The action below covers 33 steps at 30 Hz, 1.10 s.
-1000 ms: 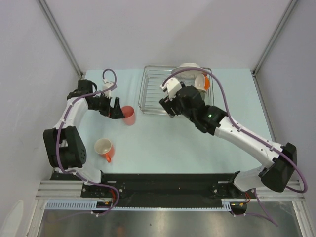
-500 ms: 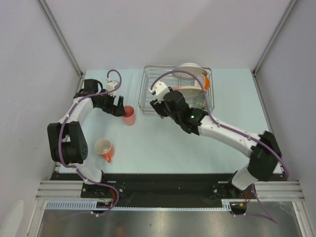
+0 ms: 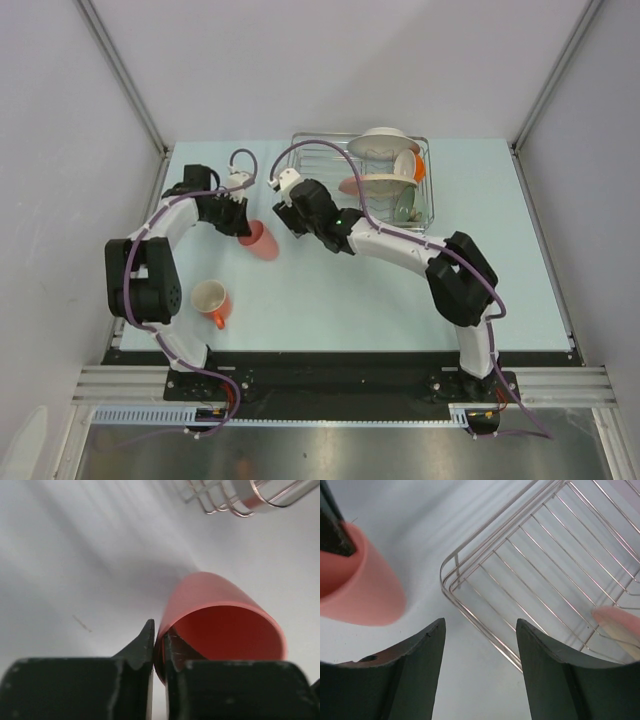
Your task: Load the mixed dishes into the dish rack
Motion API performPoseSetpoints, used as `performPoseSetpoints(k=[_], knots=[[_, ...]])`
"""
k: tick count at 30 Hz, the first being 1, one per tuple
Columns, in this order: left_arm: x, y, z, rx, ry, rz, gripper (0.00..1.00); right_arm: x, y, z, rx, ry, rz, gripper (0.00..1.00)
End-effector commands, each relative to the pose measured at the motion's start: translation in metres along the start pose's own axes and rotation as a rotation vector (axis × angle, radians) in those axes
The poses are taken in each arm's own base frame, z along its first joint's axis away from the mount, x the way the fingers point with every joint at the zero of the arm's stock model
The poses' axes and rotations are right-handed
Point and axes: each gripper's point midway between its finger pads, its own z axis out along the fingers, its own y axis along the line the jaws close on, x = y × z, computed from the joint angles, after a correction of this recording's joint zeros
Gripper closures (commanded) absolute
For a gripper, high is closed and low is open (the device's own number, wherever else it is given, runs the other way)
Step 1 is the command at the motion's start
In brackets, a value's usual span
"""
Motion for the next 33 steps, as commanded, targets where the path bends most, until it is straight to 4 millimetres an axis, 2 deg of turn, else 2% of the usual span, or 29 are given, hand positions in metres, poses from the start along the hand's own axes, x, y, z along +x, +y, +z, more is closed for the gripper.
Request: performPoseSetpoints(k=[1,4,8,14,18,20,24,29,30,32,33], knots=[[0.006,-0.01,-0.006,0.025,0.007,0.028,0.98,-0.035,-0.02,0.012,0.022,-0.096,0.128,0.36],[0.006,-0.013,-0.01,0.028,0.004,0.033,1.0,-0.033,-0.029,0.015,0.004,-0.1,0.193,0.34],[0.004,-0.011,-0.016,0.025,-0.011,0.03,1.0,-0.021,-0.035,0.018,-0.049,-0.078,0.226,0.33],[-0.007,0.0,-0.035,-0.009,-0.054,0.021,1.0,0.012,-0.038,0.02,-0.065,-0.01,0.265,0.32],[-0.028,0.005,-0.055,-0.016,-0.121,0.016,1.0,0.033,-0.034,0.024,-0.064,0.031,0.268,0.33],[-0.035,0.0,-0.063,0.003,-0.148,0.009,1.0,0.044,-0.031,0.026,-0.065,0.051,0.27,0.34],[-0.065,-0.015,-0.087,0.019,-0.236,0.043,1.0,0.056,-0.022,0.026,-0.082,0.087,0.272,0.38],[-0.097,-0.025,-0.112,-0.006,-0.333,0.076,1.0,0.07,-0.006,0.011,-0.111,0.135,0.28,0.41],[-0.102,-0.026,-0.116,-0.015,-0.352,0.083,1.0,0.082,-0.001,0.007,-0.118,0.159,0.283,0.42],[-0.114,-0.028,-0.123,-0.029,-0.393,0.1,1.0,0.092,0.007,0.0,-0.123,0.184,0.306,0.45],[-0.117,-0.028,-0.125,-0.033,-0.404,0.108,1.0,0.105,0.011,-0.004,-0.127,0.216,0.313,0.46]])
